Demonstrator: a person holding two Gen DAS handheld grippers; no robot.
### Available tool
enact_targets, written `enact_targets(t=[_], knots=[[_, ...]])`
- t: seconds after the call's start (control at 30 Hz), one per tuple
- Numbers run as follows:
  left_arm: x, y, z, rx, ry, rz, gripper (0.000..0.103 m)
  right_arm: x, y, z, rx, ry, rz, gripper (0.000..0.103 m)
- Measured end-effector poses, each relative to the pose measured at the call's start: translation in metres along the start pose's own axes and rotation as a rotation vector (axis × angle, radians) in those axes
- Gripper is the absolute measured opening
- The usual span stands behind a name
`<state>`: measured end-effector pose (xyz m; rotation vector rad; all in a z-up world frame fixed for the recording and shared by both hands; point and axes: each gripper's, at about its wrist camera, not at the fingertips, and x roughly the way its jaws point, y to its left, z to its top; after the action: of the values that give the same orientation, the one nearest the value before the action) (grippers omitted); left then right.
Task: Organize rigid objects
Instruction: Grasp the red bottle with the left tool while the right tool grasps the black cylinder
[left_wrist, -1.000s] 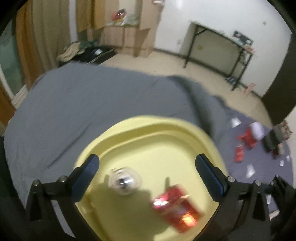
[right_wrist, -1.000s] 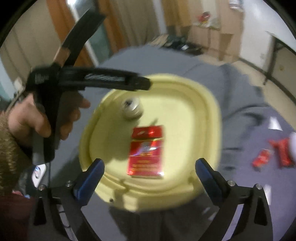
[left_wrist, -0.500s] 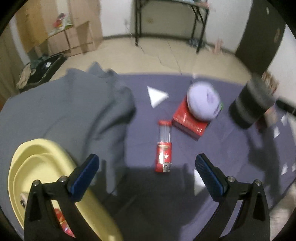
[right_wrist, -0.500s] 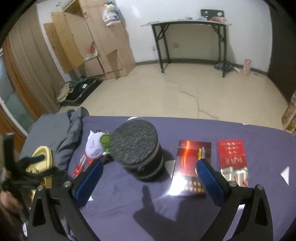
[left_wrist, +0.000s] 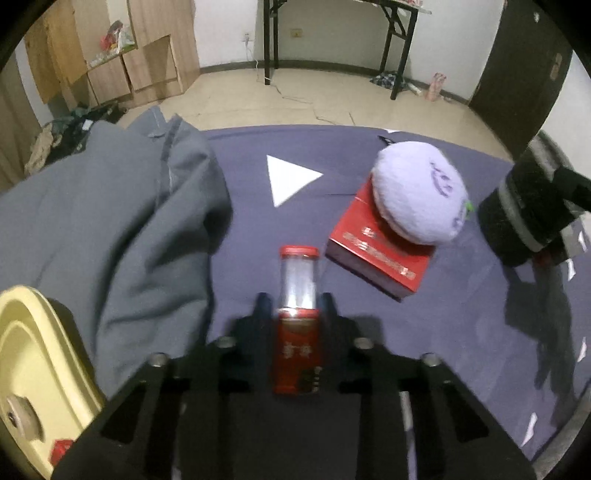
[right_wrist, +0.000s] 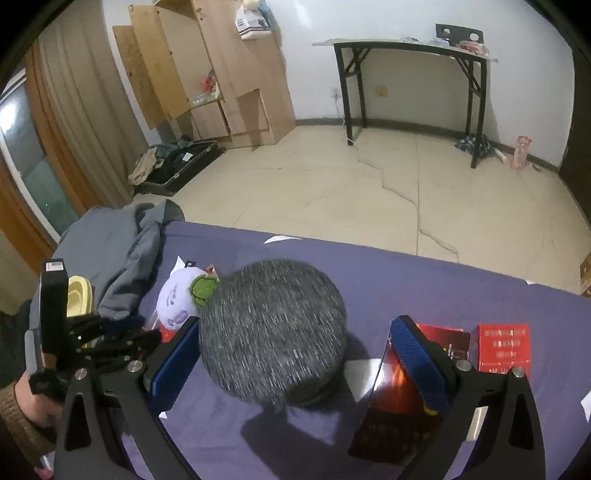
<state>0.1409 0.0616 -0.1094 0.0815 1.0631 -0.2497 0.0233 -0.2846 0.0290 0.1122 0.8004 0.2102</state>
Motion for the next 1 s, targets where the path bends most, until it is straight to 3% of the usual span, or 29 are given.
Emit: enact_targets(t=[0.1,0.13,0.17,0.3,0.47,0.53,0.67,0.83,1.0], knots=[[-0.002,-0.001,-0.001,-0.005,-0.008,-0.003,0.024,0.012,0.007,0.0,-0.023,0.003,0.008,0.089],[-0.003,0.0,-0.001,-0.01,-0.011,-0.007,0.024,0.02,0.009,0.0,-0.03,0.018,0.004,0.073],[-0.005,0.001,-0.001,-0.022,-0.012,-0.011,0.024,0.022,0.009,0.0,-0.038,0.035,-0.004,0.069],[-0.035,0.015,-0.004,-0.07,-0.053,-0.036,0.024,0.006,0.017,0.004,-0.064,0.001,-0.007,0.069],[-0.109,0.063,-0.021,-0.131,-0.129,-0.019,0.024,-0.032,0.054,0.017,-0.139,-0.068,0.028,0.069],[-0.142,0.1,-0.035,-0.175,-0.149,0.015,0.024,-0.046,0.086,0.024,-0.18,-0.084,0.085,0.069],[-0.179,0.172,-0.082,-0.249,-0.141,0.156,0.024,-0.046,0.167,0.024,-0.254,-0.06,0.235,0.069],[-0.163,0.219,-0.144,-0.311,-0.02,0.224,0.024,0.013,0.288,-0.003,-0.367,0.069,0.362,0.068],[-0.131,0.221,-0.168,-0.28,0.051,0.2,0.024,0.083,0.363,-0.031,-0.456,0.172,0.349,0.068]])
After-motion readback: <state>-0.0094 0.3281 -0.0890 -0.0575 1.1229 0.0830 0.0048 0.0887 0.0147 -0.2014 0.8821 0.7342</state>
